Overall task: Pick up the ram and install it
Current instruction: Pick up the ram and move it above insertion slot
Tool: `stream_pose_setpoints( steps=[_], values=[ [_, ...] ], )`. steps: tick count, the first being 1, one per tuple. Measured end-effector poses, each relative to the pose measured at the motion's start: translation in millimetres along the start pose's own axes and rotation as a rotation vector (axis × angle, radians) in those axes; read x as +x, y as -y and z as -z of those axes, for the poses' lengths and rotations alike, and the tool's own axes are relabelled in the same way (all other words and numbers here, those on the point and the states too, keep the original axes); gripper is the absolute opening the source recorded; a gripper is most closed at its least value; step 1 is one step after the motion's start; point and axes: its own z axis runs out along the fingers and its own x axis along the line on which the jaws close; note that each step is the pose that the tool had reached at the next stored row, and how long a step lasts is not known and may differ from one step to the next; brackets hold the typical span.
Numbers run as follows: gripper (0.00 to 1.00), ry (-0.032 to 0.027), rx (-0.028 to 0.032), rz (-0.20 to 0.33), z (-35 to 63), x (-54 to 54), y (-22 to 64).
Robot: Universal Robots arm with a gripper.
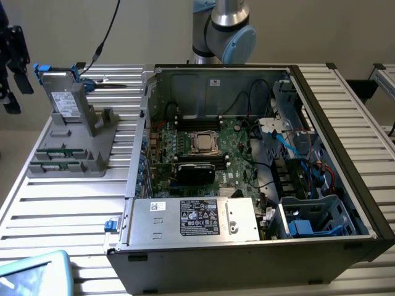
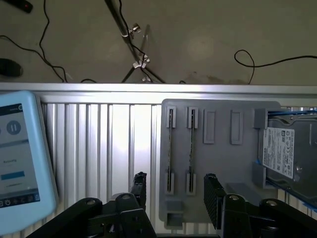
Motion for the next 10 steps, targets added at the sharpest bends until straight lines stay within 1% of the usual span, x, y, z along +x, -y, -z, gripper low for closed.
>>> stream_pose_setpoints(
  steps=[10],
  values=[
    [0.59,-0.0001,-0.0001,0.0,-7.3,-0.1,0.6]
  ],
)
